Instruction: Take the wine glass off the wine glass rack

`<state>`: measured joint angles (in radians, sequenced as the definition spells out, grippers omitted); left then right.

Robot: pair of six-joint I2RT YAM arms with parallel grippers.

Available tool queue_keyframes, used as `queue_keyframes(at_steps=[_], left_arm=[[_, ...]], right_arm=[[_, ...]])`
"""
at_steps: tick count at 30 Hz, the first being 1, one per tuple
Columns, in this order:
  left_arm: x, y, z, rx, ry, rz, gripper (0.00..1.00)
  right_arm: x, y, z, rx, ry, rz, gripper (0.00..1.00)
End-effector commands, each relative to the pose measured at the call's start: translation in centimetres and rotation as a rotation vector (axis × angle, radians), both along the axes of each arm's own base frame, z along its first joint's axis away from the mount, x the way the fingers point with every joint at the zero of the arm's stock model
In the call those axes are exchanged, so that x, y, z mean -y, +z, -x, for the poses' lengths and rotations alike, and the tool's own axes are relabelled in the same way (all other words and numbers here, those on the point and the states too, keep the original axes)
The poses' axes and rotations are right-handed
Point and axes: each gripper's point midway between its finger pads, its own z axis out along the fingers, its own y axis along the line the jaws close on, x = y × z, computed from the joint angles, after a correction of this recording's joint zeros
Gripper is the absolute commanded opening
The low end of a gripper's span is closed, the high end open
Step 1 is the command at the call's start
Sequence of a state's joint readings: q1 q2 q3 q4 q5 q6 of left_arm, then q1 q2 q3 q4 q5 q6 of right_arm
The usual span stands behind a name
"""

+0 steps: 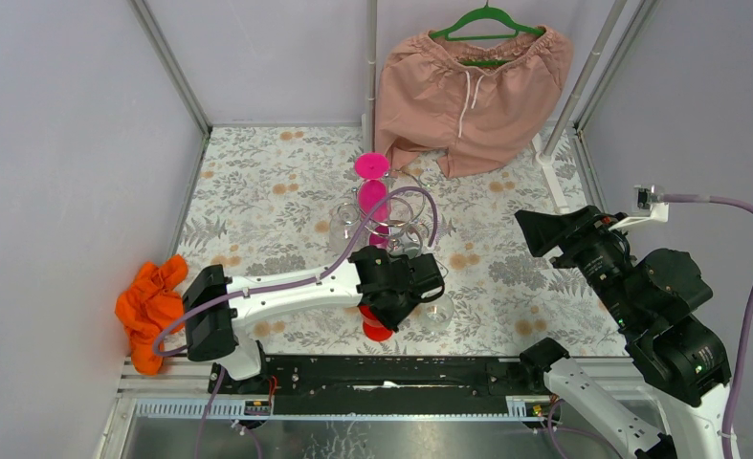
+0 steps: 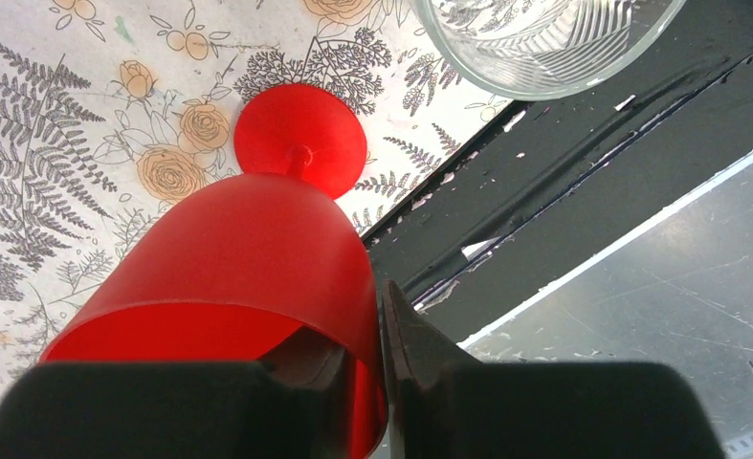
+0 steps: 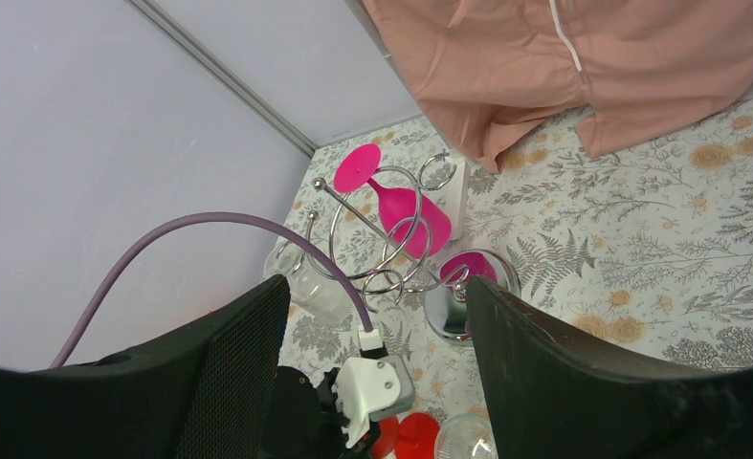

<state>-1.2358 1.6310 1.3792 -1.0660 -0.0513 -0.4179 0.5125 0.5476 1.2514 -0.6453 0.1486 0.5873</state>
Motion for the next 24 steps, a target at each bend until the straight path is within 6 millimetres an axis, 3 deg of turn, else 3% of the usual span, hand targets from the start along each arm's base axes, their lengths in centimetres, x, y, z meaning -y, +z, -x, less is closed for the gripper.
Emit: queue_keyframes(at_steps=[1, 5, 12, 19, 24], left_arm=[[-0.1, 0.9, -0.5, 0.03, 0.03, 0.028, 0.25], [-0.4, 1.2, -0.7, 0.042, 0.038, 0.02, 0.33], [-0.5, 2.4, -1.0, 0.064, 0.055, 0.031, 0.36], [-0.8, 4.8, -1.2, 0.089, 0.077, 0.062, 0.37], [-0.2, 7.7, -0.7, 0.09, 0.073, 0.145, 0.38]], right_arm=[[0.0, 0.8, -0.2, 0.03, -0.004, -0.007, 0.75], [-0.1, 0.8, -0.2, 0.031, -0.001, -0.01, 0.75], [-0.3, 0.6, -0.4, 0.025, 0.004, -0.011, 0.75], [-0.5, 0.5, -0.5, 0.022, 0.01, -0.011, 0.75], [-1.0, 0.5, -0.8, 0.022, 0.026, -0.018, 0.75]])
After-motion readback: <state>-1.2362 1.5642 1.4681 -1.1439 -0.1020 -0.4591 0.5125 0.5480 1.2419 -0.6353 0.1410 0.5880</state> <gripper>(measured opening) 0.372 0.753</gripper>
